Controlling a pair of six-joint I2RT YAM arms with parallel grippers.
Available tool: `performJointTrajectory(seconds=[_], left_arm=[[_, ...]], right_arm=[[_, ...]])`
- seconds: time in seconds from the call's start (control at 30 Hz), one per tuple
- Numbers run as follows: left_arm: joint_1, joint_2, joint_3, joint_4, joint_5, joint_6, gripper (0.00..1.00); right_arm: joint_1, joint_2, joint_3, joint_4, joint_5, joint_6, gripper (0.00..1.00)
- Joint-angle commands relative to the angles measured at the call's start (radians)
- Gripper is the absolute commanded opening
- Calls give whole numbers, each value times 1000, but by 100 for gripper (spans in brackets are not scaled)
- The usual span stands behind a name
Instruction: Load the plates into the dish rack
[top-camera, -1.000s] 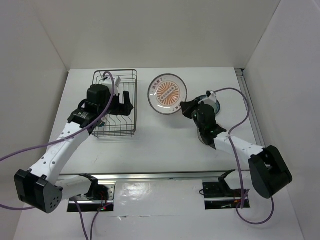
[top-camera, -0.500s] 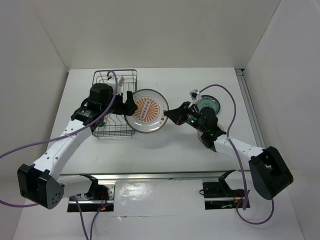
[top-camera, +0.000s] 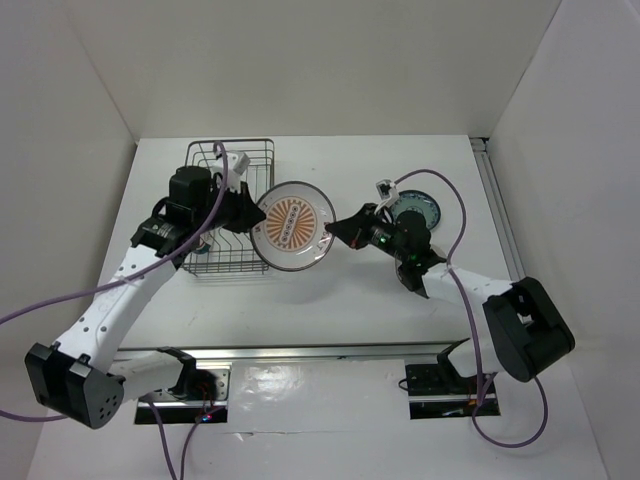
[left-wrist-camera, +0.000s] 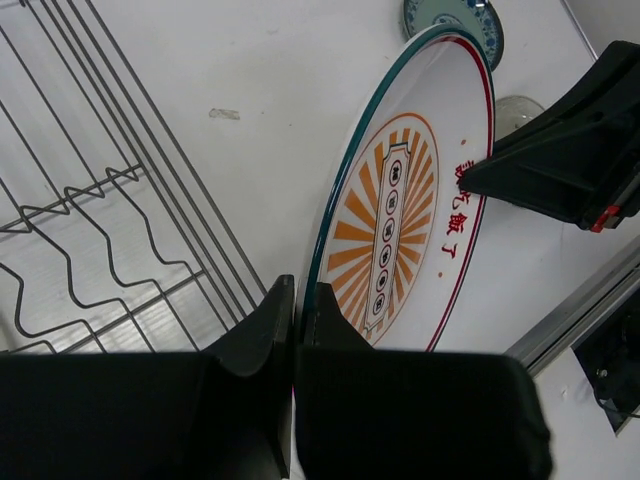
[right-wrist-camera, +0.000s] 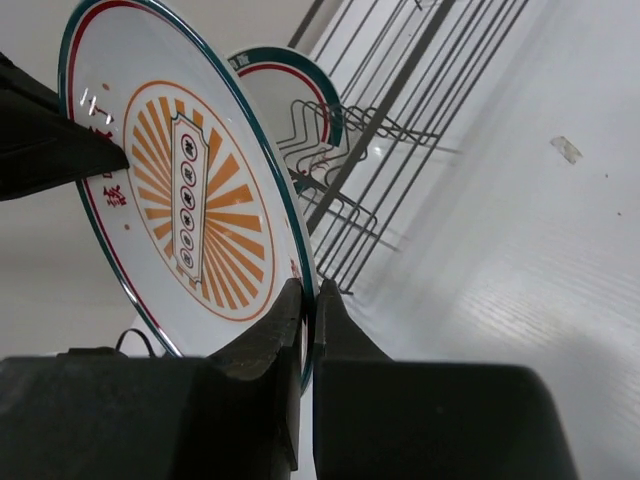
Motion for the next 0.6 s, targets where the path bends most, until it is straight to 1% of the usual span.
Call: performJointTrajectory(seconds=[0.0,0.03,0.07,0.1,0.13,0.17,0.2,0.23,0.27,0.3,0.37,0.4,0.47,0.57], left_arm=[[5,3,0,102,-73,2,0],[5,-7,0,114,-47,2,0],[5,-7,0,125,-46,11,0],[5,-17,-9,125,-46,11,0],[5,-17,-9,125,-80,1,0],[5,-30,-9,125,-120,-10,0],[5,-49,-9,125,-166,-19,0],[5,-60,-9,125,-275,-31,0],[5,-69,-9,107,-333,-32,0],[5,-86,6,76,-456,-32,0],[5,-106,16,53,-569,-32,0],[5,-116,25,40,-667,-1,0],[5,-128,40,31,-739,31,0],[5,-117,69,17,-827,109,0]], right_arm=[[64,-18,72,174,-117,7,0],[64,-18,72,184,-128,7,0],[64,-7,72,193,-128,7,2],[64,2,83,193,-137,16,30],[64,2,83,193,-137,16,53],[64,2,83,173,-114,16,86],[64,2,83,152,-96,2,100],[64,2,94,126,-77,-8,100],[64,2,94,75,-44,-21,100],[64,-10,94,53,-27,-40,100],[64,-24,94,-12,16,-62,100],[64,-38,94,-35,32,-74,100],[64,-52,94,-84,53,-91,100],[64,-73,94,-105,53,-116,100]])
